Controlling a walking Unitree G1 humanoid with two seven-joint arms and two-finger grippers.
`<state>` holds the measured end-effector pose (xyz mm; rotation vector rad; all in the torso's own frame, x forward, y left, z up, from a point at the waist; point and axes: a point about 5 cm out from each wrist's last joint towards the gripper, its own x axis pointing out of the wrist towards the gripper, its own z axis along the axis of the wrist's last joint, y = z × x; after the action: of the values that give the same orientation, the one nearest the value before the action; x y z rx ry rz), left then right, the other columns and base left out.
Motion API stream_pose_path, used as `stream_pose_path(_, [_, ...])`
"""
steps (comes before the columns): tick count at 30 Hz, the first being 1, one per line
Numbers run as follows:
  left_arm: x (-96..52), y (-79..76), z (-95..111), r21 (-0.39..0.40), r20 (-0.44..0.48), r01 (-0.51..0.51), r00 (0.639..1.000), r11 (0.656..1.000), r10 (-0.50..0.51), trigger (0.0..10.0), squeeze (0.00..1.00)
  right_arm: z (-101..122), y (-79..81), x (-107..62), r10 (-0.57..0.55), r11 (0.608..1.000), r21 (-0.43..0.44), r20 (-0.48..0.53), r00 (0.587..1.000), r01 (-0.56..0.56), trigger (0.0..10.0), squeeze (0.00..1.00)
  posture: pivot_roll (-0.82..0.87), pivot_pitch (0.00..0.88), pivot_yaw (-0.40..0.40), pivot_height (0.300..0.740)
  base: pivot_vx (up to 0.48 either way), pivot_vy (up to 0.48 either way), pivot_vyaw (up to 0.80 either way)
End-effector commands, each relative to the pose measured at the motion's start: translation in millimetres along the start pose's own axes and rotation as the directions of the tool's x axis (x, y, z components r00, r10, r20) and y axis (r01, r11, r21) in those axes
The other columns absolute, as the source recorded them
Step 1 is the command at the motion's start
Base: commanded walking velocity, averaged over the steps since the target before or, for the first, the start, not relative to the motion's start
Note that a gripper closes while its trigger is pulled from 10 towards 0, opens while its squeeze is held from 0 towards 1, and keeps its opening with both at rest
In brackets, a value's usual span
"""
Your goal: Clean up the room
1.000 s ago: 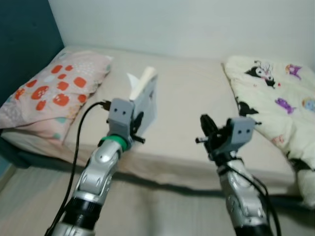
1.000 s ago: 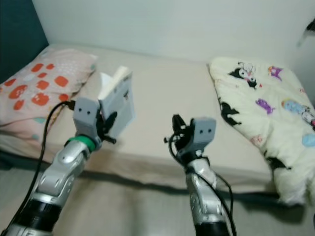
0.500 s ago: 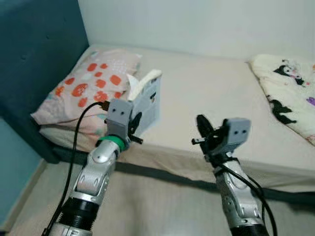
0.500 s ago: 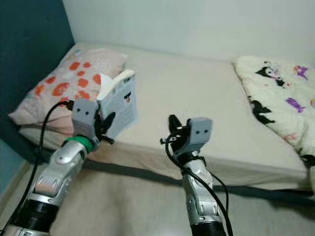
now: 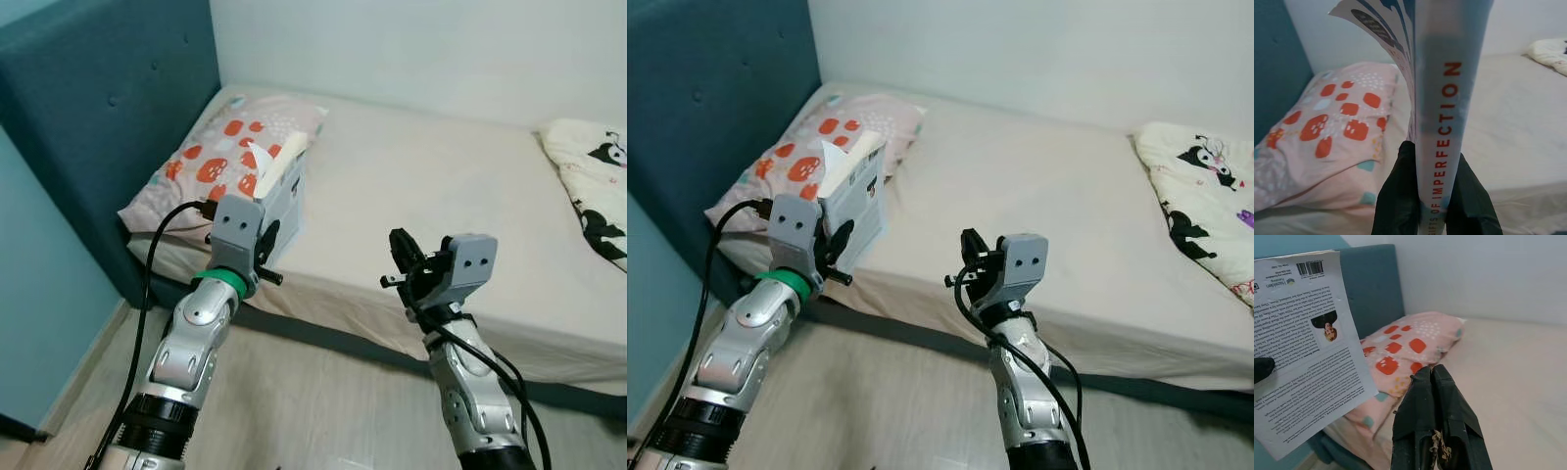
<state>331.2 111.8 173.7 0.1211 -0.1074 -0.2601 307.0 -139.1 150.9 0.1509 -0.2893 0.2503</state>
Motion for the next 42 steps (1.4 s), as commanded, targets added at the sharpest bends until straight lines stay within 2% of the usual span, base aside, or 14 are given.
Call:
stream_pose_path(1, [0.6, -3.4, 5.1, 0.006, 0.034, 0.016, 0.999, 1.000, -0.016, 10.0, 0.00, -2.3, -4.4, -2.5, -0.015, 1.000, -0.005, -0.014, 1.000, 0.015, 10.0, 0.00, -0.04, 0.043, 0.037, 0.740, 0.000, -0.375, 0.00])
stream_pose_path(13, [0.4, -6.5, 3.6, 0.005, 0.025, 0.029, 0.999, 1.000, -0.029, 10.0, 0.00, -2.1, 0.2, -1.2, 0.001, 1.000, -0.008, -0.016, 1.000, -0.001, 10.0, 0.00, -0.05, 0.042, 0.040, 0.740, 0.000, -0.031, 0.00])
stream_pose_path(18, [0.8, -4.2, 4.0, 0.001, 0.034, 0.018, 0.999, 1.000, -0.018, 10.0, 0.00, -5.2, 2.7, -1.1, 0.025, 0.999, -0.047, -0.043, 0.999, -0.027, 10.0, 0.00, -0.04, 0.042, 0.039, 0.740, 0.114, 0.000, 0.54])
stream_pose_path(26, [2.3, -1.5, 3.9, 0.004, 0.039, -0.001, 0.999, 1.000, 0.001, 10.0, 0.00, -3.3, 5.4, 0.3, 0.031, 0.999, -0.012, -0.020, 0.999, -0.031, 10.0, 0.00, -0.04, 0.038, 0.037, 0.740, 0.465, 0.000, 0.16])
stream_pose_path(42, [2.3, -2.0, 3.2, 0.000, 0.041, -0.006, 0.999, 1.000, 0.006, 10.0, 0.00, -4.0, 3.3, -0.4, 0.026, 1.000, -0.016, -0.029, 0.999, -0.026, 10.0, 0.00, -0.05, 0.037, 0.033, 0.740, 0.480, 0.000, 0.00])
